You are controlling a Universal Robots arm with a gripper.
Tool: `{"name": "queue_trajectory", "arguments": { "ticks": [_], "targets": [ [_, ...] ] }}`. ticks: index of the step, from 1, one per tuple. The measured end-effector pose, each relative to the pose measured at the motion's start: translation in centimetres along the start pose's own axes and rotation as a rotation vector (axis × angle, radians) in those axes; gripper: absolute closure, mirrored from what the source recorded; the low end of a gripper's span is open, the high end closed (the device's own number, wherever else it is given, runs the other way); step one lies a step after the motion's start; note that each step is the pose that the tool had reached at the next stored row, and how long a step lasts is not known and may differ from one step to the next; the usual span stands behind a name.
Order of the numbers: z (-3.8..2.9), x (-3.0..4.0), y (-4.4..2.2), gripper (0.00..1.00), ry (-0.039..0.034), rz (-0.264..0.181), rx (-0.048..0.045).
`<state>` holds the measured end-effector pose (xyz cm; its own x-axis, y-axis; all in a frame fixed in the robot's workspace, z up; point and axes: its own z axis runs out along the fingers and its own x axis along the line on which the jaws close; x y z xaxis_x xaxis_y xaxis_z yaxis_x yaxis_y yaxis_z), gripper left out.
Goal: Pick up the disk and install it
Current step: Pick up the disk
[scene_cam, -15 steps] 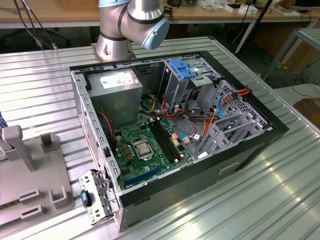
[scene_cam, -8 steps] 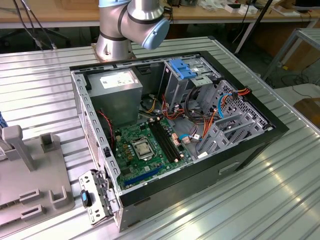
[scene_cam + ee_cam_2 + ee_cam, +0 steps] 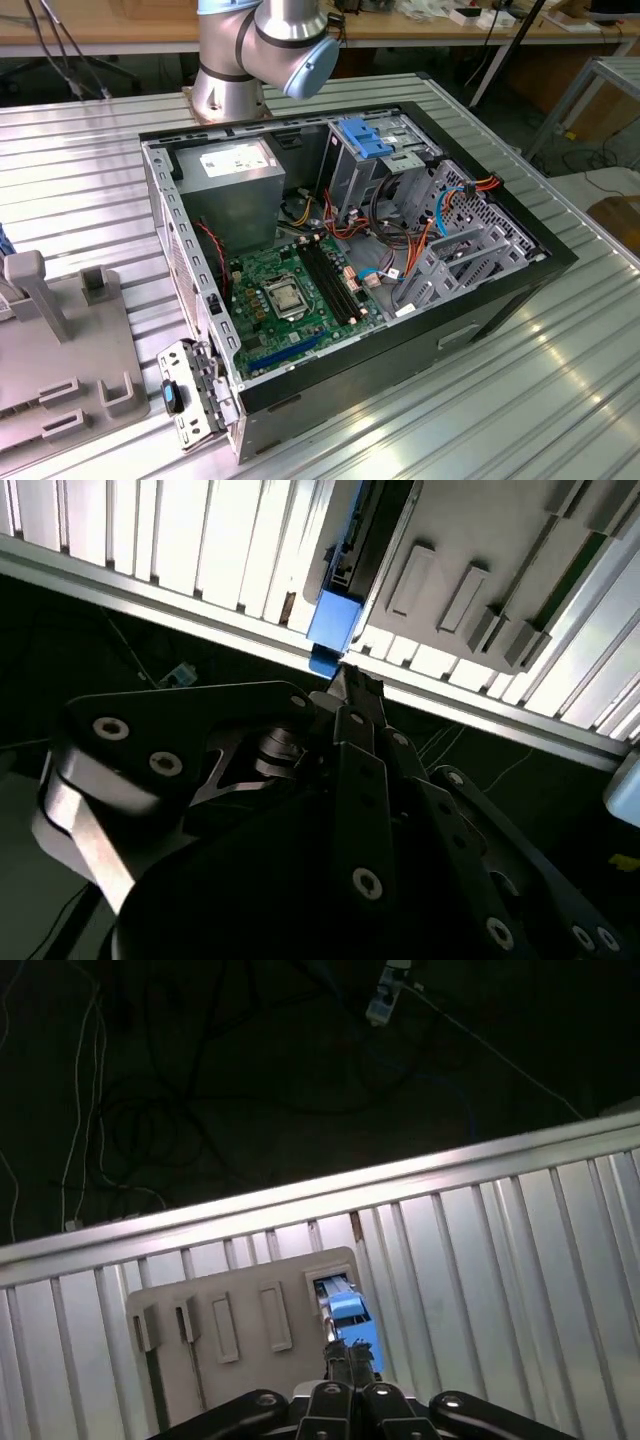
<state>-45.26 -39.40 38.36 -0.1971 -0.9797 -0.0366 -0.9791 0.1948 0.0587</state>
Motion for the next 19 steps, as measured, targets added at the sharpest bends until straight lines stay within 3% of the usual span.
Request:
{"name": "queue_trajectory", "arguments": {
  "ticks": [2,4,7,14,19],
  "targets": [
    [0.18,-0.01,-0.07,0.89,0.0066,-0.049,-0.0002],
    [0.35,-0.04,-0.23,0.89,0.0146,-0.049,0.0083],
    [0.52,-0.07,-0.39,0.89,0.0210,-0.047,0.0191],
    [0.71,-0.27,-0.40,0.89,0.0291,-0.042,0.0503],
    [1.19,-0.52,-0.37,0.89,0.0358,-0.054,0.0574]
  ]
}}
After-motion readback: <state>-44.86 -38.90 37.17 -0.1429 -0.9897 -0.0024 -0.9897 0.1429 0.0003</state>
